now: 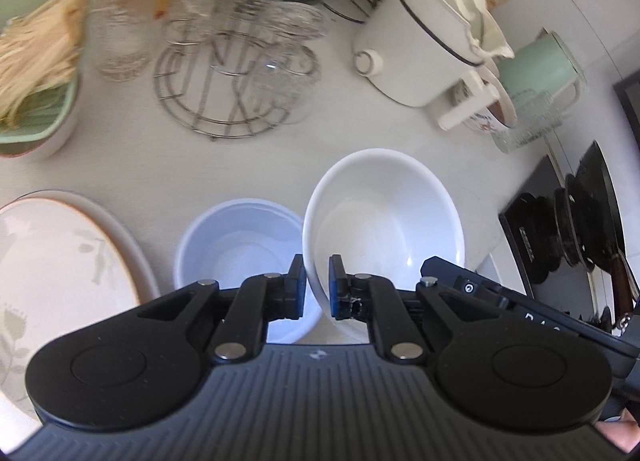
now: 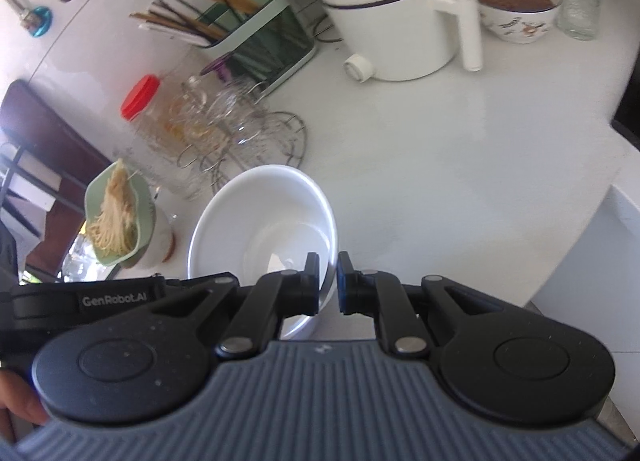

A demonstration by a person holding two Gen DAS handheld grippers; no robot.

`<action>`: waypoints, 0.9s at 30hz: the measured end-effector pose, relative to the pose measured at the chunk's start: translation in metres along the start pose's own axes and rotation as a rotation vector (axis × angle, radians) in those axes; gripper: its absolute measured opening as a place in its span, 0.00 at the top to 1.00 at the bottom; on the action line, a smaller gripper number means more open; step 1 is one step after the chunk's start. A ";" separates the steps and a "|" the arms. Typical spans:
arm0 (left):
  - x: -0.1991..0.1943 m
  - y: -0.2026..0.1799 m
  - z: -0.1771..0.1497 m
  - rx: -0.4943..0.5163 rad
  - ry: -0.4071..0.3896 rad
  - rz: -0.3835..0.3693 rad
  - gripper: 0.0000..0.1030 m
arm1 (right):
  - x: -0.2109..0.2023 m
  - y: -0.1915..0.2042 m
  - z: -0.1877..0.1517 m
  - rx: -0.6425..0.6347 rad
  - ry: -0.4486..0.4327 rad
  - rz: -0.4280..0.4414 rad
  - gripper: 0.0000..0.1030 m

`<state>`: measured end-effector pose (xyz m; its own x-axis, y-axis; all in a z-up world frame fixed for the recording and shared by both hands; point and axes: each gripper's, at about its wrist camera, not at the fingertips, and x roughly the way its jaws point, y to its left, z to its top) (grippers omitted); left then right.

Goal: Organize plates and bowls
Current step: 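Lift the ceramic bowl with both grippers and lower it into the plastic bowls, then open both grippers and release the ceramic bowl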

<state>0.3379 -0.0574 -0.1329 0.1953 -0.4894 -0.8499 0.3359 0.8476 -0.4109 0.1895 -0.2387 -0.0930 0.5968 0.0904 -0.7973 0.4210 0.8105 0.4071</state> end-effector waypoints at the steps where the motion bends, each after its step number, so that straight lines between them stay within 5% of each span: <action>1: -0.002 0.004 -0.001 -0.009 -0.005 0.005 0.89 | 0.002 0.003 0.000 -0.008 0.006 0.008 0.89; 16: 0.005 0.045 -0.014 -0.077 -0.016 0.137 0.88 | 0.049 0.045 -0.010 -0.163 0.114 0.023 0.86; 27: 0.020 0.060 -0.021 -0.145 0.002 0.167 0.87 | 0.068 0.046 -0.012 -0.233 0.156 0.047 0.86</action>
<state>0.3429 -0.0116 -0.1813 0.2354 -0.3397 -0.9106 0.1633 0.9374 -0.3075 0.2412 -0.1883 -0.1334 0.4918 0.2048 -0.8463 0.2161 0.9128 0.3465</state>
